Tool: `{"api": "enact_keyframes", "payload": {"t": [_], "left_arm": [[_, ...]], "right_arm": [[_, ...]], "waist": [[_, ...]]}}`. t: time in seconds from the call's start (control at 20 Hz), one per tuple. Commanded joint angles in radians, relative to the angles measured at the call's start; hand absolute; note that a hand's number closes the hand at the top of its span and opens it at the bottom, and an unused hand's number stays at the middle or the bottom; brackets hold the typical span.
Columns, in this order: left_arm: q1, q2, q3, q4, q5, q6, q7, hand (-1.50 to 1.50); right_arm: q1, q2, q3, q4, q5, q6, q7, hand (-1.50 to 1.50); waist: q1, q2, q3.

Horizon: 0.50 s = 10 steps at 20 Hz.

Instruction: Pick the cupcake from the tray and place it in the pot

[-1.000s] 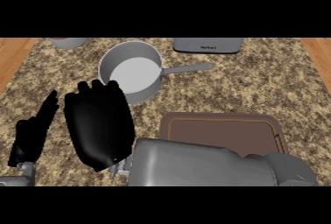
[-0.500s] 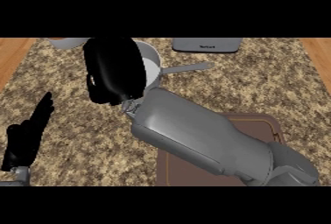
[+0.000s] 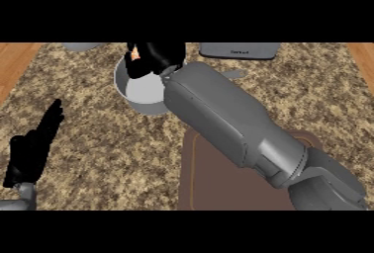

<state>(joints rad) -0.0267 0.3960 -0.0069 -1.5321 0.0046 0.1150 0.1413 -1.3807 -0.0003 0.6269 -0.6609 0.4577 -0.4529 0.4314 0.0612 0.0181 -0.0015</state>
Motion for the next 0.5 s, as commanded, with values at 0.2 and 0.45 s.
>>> {"api": "enact_keyframes", "payload": {"t": [0.2,0.45], "left_arm": [[-0.018,-0.016,-0.02,-0.014,-0.019,-0.003,0.007,0.0],[-0.06,-0.029,-0.034,0.013,-0.018,-0.02,-0.006,0.0]], "right_arm": [[-0.05,0.0,-0.018,0.283,-0.02,-0.008,-0.196,1.5],[-0.059,0.0,-0.059,0.334,-0.091,0.009,-0.207,1.5]], "waist": [[0.036,0.014,-0.001],[0.073,0.028,-0.001]]}}
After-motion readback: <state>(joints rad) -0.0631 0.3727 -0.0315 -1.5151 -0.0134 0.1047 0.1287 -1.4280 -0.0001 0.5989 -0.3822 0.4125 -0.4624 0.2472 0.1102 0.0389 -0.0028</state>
